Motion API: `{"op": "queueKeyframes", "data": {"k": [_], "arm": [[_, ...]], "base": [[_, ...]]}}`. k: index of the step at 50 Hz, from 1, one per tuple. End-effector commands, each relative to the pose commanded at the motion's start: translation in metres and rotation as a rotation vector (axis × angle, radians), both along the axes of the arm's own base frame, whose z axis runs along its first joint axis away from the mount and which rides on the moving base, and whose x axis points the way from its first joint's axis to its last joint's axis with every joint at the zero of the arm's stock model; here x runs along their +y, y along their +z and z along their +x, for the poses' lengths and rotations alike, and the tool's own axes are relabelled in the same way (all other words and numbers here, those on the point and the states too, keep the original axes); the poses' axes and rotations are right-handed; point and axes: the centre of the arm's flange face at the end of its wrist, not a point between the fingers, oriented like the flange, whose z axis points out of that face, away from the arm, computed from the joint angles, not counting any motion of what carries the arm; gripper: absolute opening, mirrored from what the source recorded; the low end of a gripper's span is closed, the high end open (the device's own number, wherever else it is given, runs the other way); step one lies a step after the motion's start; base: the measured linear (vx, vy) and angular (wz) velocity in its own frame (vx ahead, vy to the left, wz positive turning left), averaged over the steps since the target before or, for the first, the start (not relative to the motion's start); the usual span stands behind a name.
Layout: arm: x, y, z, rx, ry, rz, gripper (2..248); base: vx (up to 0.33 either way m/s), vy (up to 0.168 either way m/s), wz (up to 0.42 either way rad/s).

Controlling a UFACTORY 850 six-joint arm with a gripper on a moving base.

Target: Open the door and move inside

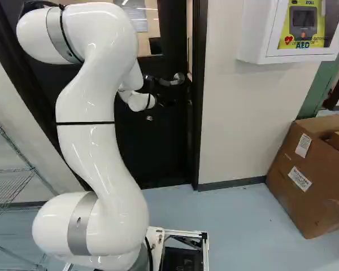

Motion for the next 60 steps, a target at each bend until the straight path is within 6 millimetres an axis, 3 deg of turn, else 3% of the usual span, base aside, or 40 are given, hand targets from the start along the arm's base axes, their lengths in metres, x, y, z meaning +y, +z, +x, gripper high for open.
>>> {"op": "queueKeyframes", "data": {"k": [11, 35, 60], "arm": [[0.016, -0.002, 0.013, -0.011, 0.035, -0.008, 247], [0.059, 0.000, 0.009, -0.015, 0.278, -0.125, 247], [0.092, -0.009, 0.052, -0.061, 0.414, -0.199, 247]], "base": [[0.000, 0.000, 0.000], [0.000, 0.000, 0.000], [0.000, 0.000, 0.000]]}}
